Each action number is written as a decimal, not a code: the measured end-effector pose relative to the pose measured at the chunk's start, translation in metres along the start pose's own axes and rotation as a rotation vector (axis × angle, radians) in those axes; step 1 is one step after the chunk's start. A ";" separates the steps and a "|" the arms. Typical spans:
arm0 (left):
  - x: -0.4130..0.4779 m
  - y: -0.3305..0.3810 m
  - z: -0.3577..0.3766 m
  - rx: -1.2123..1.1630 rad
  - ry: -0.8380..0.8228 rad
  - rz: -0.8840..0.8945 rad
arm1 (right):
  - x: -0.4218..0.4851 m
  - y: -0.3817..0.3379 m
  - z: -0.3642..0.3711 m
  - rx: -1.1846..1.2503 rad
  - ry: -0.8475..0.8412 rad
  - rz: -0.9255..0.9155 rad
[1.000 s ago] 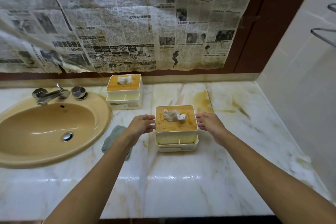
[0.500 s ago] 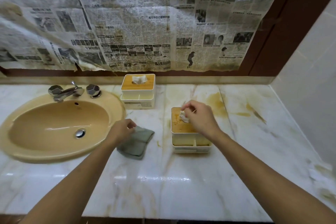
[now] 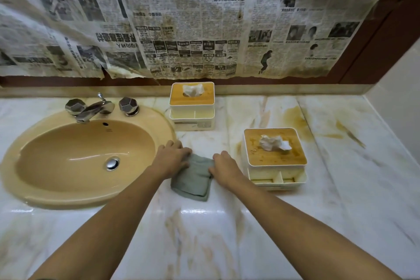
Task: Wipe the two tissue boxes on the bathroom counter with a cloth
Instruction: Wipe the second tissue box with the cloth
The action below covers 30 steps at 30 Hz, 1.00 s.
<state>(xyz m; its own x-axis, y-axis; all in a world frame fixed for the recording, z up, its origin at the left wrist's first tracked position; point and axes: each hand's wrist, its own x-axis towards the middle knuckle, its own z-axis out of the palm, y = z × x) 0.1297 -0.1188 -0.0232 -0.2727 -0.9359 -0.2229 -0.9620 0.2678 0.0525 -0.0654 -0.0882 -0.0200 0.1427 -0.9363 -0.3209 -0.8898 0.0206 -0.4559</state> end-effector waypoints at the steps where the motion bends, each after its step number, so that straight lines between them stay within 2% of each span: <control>1: 0.002 -0.001 0.004 0.000 0.019 0.015 | 0.002 0.001 0.005 -0.017 0.020 0.019; 5: 0.005 -0.003 0.005 -0.148 0.076 0.040 | 0.006 -0.001 0.009 -0.051 0.064 0.037; 7: 0.004 -0.008 -0.005 -0.431 0.015 0.031 | 0.003 -0.005 0.000 0.011 0.059 0.007; 11: -0.010 -0.013 -0.053 -1.061 -0.111 0.054 | -0.013 -0.020 -0.044 0.391 0.082 -0.033; 14: -0.022 -0.002 -0.098 -1.296 -0.007 0.108 | -0.028 -0.026 -0.090 0.634 0.115 -0.113; 16: -0.028 0.013 -0.131 -1.367 0.109 0.143 | -0.040 -0.022 -0.123 0.916 0.108 -0.200; 18: -0.032 0.038 -0.166 -1.397 0.208 0.198 | -0.053 -0.011 -0.154 1.167 0.027 -0.291; 21: -0.030 0.083 -0.204 -1.438 0.272 0.305 | -0.071 0.006 -0.176 1.298 -0.133 -0.396; 23: -0.025 0.113 -0.216 -1.479 0.249 0.334 | -0.079 0.018 -0.176 1.374 -0.179 -0.397; 28: -0.006 0.158 -0.207 -1.477 0.185 0.239 | -0.101 0.055 -0.183 1.585 0.018 -0.223; 30: -0.001 0.170 -0.199 -1.485 0.173 0.191 | -0.108 0.071 -0.195 1.556 0.072 -0.166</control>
<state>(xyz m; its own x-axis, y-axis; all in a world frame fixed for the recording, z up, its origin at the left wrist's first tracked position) -0.0357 -0.1179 0.1796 -0.2876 -0.9577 0.0093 -0.0199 0.0156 0.9997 -0.2288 -0.0544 0.1443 0.1291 -0.9780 -0.1640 0.4446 0.2049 -0.8720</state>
